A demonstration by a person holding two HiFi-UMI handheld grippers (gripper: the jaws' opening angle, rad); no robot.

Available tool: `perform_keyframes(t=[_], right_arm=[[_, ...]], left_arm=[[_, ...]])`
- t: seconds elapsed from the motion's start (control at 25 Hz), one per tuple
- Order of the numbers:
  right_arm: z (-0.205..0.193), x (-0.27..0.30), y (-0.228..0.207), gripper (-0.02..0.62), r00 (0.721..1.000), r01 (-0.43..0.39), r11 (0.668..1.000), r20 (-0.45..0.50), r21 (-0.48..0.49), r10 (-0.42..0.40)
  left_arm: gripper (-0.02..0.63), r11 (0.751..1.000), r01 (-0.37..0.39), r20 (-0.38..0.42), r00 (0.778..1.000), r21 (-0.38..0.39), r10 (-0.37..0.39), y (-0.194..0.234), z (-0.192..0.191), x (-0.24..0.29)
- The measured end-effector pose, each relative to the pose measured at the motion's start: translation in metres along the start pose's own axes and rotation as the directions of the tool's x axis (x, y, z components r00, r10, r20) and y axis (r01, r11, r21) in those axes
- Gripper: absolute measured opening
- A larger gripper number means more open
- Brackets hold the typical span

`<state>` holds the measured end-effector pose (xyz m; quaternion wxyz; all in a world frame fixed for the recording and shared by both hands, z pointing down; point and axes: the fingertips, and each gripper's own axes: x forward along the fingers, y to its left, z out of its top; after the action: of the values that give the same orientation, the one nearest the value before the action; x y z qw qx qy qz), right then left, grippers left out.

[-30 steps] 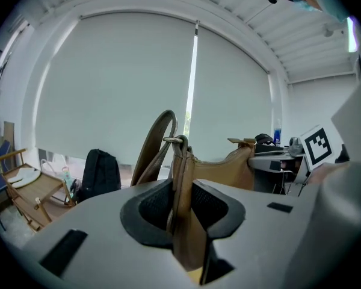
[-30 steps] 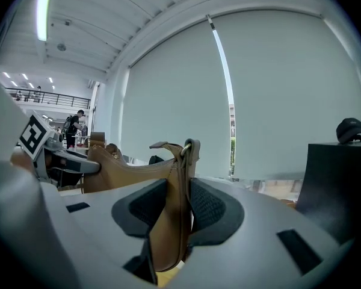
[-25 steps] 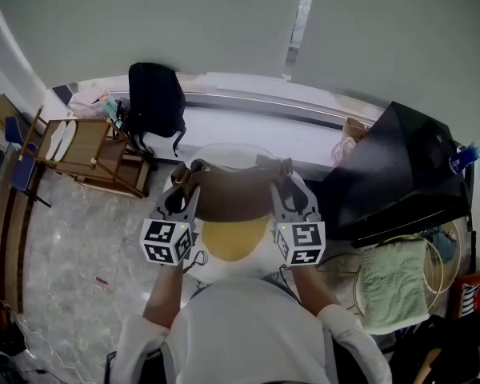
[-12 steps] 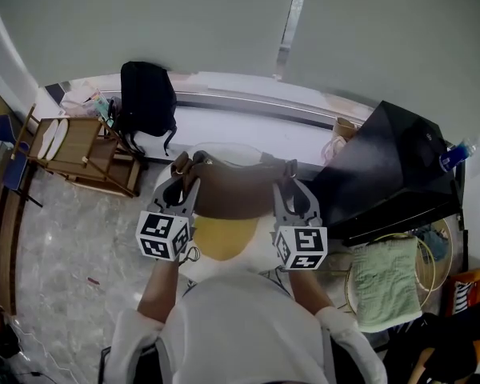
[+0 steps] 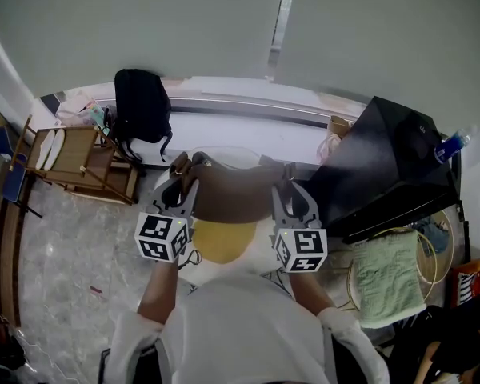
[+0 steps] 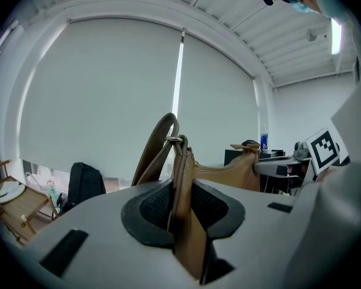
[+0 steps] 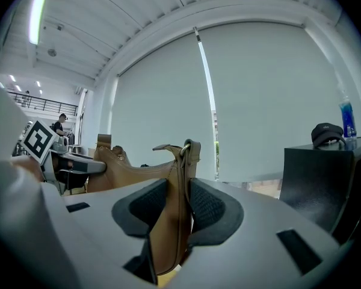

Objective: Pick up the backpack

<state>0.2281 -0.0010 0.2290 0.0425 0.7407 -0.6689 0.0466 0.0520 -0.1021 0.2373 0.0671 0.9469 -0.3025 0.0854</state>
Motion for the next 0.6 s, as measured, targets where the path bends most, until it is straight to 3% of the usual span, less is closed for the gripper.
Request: perform_keyframes(t=[0.6], right_arm=[[-0.0033, 0.0006, -0.0006, 0.140, 1.000, 0.011, 1.000, -0.013, -0.015, -0.012]], left_arm=[[0.101, 1.000, -0.002, -0.008, 1.000, -0.019, 0.002, 0.0004, -0.0043, 0.0025]])
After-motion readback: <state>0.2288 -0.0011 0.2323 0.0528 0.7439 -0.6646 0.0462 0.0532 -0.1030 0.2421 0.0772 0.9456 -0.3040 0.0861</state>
